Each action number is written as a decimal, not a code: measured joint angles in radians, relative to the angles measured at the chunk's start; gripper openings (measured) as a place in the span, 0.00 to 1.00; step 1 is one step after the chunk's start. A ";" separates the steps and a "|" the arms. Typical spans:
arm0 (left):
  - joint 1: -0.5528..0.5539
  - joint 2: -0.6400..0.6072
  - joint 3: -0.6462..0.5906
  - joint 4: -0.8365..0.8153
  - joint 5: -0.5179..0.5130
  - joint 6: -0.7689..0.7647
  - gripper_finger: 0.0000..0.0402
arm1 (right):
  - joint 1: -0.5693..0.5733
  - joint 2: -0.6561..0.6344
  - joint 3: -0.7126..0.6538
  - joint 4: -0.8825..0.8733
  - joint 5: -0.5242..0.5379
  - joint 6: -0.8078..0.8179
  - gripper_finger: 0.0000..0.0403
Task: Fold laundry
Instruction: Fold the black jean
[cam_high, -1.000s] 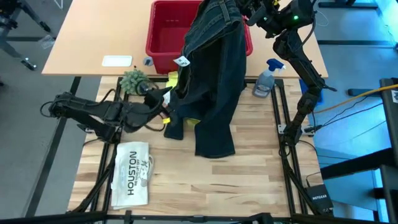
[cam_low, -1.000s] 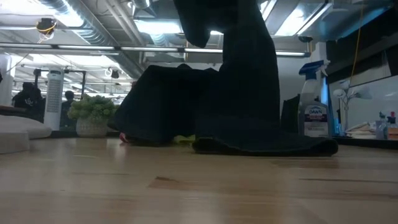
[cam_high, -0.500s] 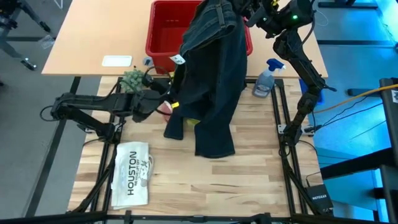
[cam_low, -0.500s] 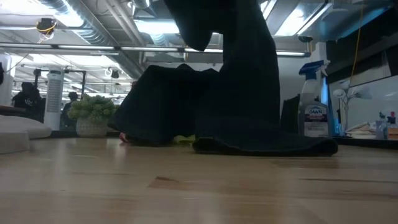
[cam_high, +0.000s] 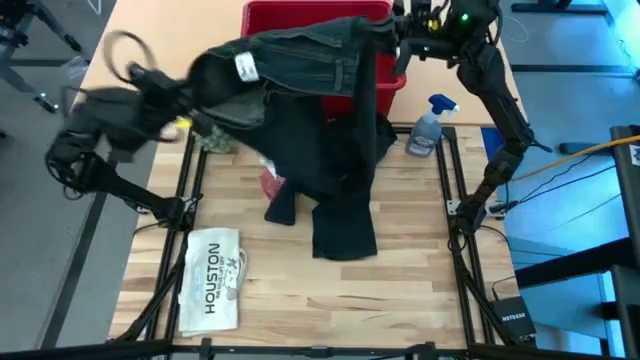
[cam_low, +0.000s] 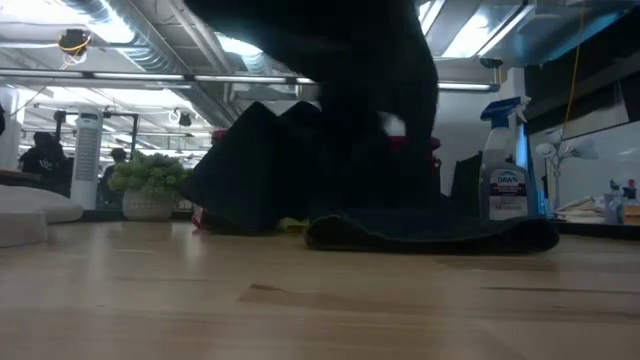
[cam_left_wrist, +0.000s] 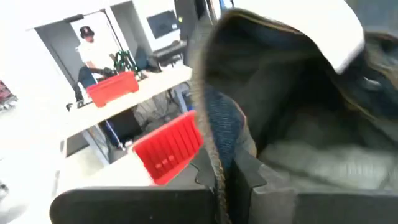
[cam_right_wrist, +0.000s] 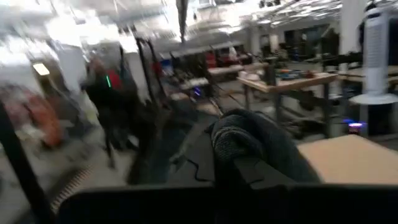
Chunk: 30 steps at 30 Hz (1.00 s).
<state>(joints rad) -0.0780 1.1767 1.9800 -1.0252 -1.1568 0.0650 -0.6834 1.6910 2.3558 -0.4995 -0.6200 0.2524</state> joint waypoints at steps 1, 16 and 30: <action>-0.002 0.000 0.032 -0.007 0.000 0.019 0.01 | -0.001 -0.006 0.000 -0.021 0.002 -0.048 0.01; -0.014 0.019 0.139 -0.022 0.026 0.127 0.00 | 0.006 -0.013 0.000 -0.496 -0.072 -0.534 0.12; 0.007 0.064 0.139 -0.027 0.118 0.092 0.00 | 0.114 -0.024 0.000 -0.725 0.333 -0.709 0.44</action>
<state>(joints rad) -0.0714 1.2410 2.1189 -1.0517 -1.0389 0.1570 -0.5689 1.6667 2.3559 -1.2242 -0.2871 -0.4568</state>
